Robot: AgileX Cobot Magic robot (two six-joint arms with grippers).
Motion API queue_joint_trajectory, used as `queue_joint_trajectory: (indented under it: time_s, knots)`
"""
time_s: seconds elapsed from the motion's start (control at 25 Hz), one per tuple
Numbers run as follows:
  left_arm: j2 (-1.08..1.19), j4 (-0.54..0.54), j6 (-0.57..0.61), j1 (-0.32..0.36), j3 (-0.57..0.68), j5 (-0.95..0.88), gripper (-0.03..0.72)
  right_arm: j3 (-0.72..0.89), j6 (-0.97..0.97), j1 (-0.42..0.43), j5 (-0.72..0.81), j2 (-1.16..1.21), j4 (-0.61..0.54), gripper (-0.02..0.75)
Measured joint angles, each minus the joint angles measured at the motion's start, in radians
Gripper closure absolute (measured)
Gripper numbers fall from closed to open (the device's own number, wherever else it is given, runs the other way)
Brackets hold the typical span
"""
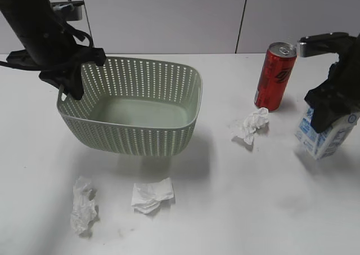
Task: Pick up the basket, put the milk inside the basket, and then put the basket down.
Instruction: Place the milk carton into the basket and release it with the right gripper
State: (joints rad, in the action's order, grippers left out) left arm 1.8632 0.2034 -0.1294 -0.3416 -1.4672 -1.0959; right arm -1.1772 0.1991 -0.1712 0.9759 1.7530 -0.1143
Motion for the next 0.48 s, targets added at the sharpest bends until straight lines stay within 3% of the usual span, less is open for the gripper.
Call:
queue_joint_trajectory:
  time_s: [0.2, 0.48]
  knots:
    - [0.0, 0.001, 0.0, 0.0, 0.0, 0.001, 0.702, -0.137, 0.0, -0.042, 0.152, -0.046, 0.003, 0.429]
    - [0.0, 0.005, 0.0, 0.0, 0.0, 0.001, 0.702, -0.45, -0.06, -0.21, 0.234, -0.037, 0.004, 0.43]
